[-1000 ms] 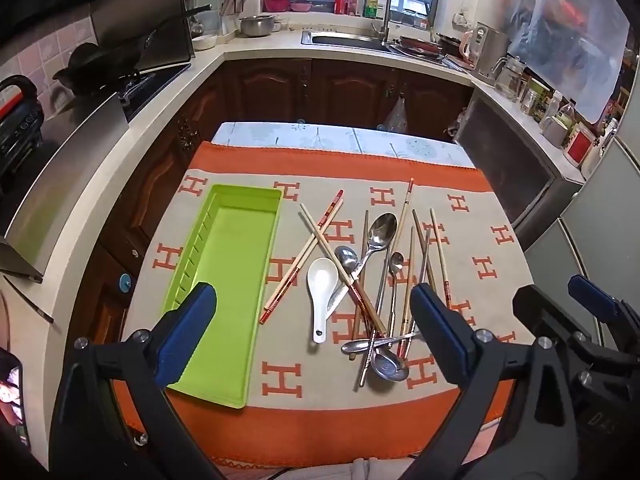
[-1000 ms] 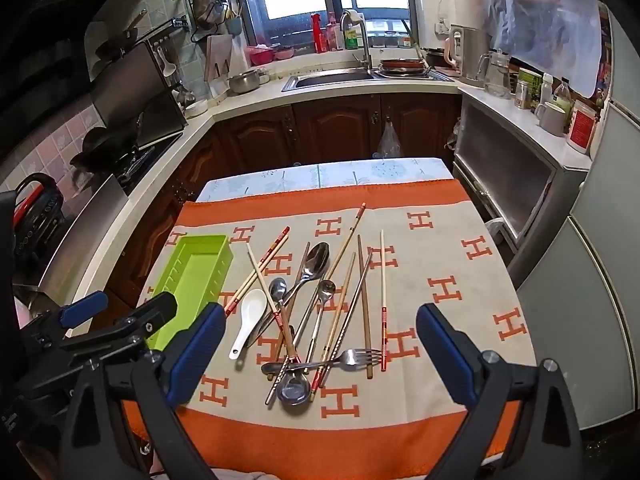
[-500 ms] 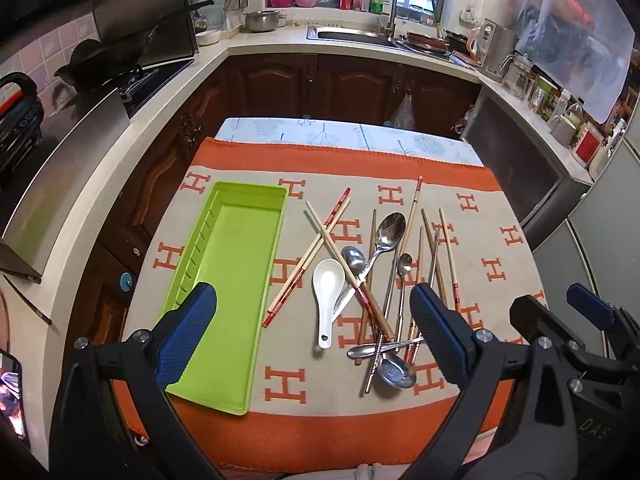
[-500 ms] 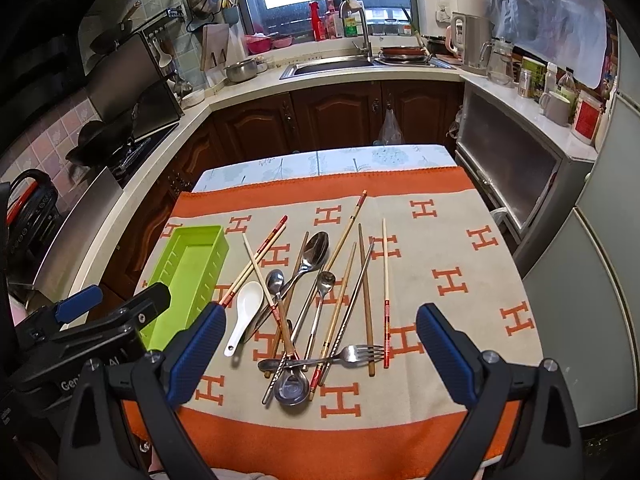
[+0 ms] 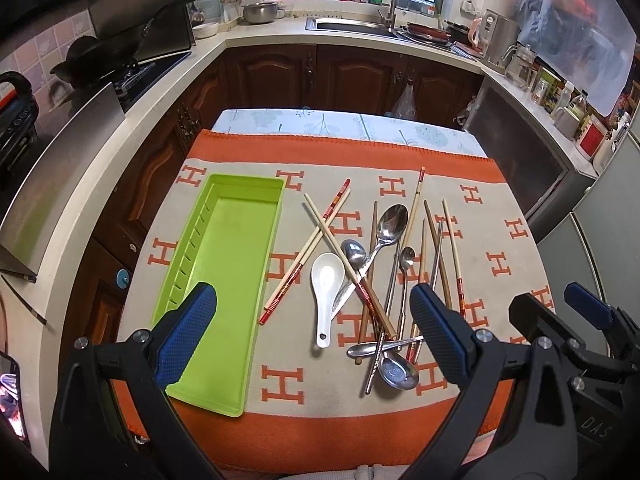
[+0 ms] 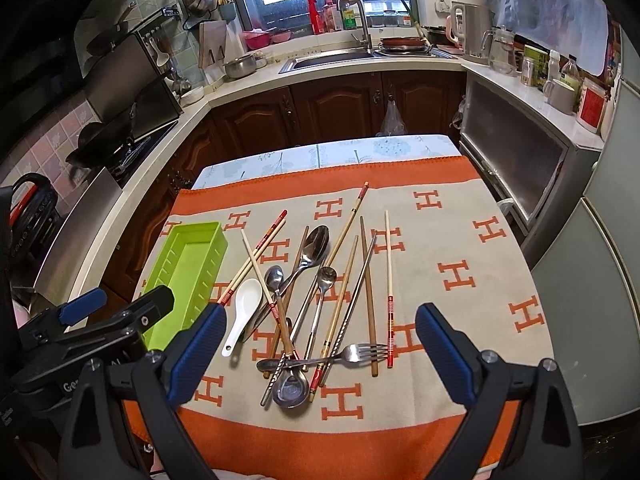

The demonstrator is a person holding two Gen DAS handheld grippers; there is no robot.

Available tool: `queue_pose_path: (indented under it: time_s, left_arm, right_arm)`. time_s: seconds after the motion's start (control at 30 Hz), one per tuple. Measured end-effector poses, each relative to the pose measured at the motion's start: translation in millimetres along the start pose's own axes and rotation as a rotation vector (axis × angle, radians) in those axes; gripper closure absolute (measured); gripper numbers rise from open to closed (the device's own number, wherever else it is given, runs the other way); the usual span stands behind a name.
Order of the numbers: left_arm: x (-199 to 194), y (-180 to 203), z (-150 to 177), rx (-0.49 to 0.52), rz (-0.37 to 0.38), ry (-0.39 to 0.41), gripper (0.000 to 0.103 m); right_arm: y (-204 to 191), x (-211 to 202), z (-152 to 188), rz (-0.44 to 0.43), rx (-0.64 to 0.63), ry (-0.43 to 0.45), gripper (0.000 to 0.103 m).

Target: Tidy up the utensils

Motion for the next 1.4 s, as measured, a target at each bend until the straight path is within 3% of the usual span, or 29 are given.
queue_pose_path:
  time_s: [0.4,0.5,0.7,1.07,1.2,1.4]
  left_arm:
    - [11.8,9.3,-0.6,0.027,0.014,-0.019,0.006]
    - [9.0,9.7,-6.8,0.041,0.011,0.004,0.006]
    - [0.0,7.2,-32.7,0.089,-0.004,0.040,0.006]
    - [14.5,-14.7,-87.2,0.068,0.089,0.012,0.006]
    - [33.1,-15.9,-87.5,0.043,0.136,-0.055,0.006]
    - [61.7,-9.6,-77.9,0.095,0.134,-0.087,0.006]
  right_arm:
    - [6.7,6.4,2.5,-0.020,0.018,-0.017,0.011]
    - [9.3,5.7,-1.3,-0.025,0.013,-0.011,0.018]
    - [12.2,5.9,-10.8,-0.037,-0.021,-0.029,0.028]
    - [17.4,7.0,-48.7,-0.061,-0.059,-0.044,0.035]
    - [17.1,26.4,-48.1,-0.085,-0.045,-0.100,0.045]
    - [3.4,71.0,-34.7,-0.143,-0.021,-0.215,0.056]
Point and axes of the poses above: each gripper's, at about its wrist camera, not at the fingertips, and x roughly the way its jaws point, y to its right, z to its underside, the point moved 10 cm from there along x, roughly the way its jaws point, and after that the axes turned 5 degrees about y, right-handed, at the moved point
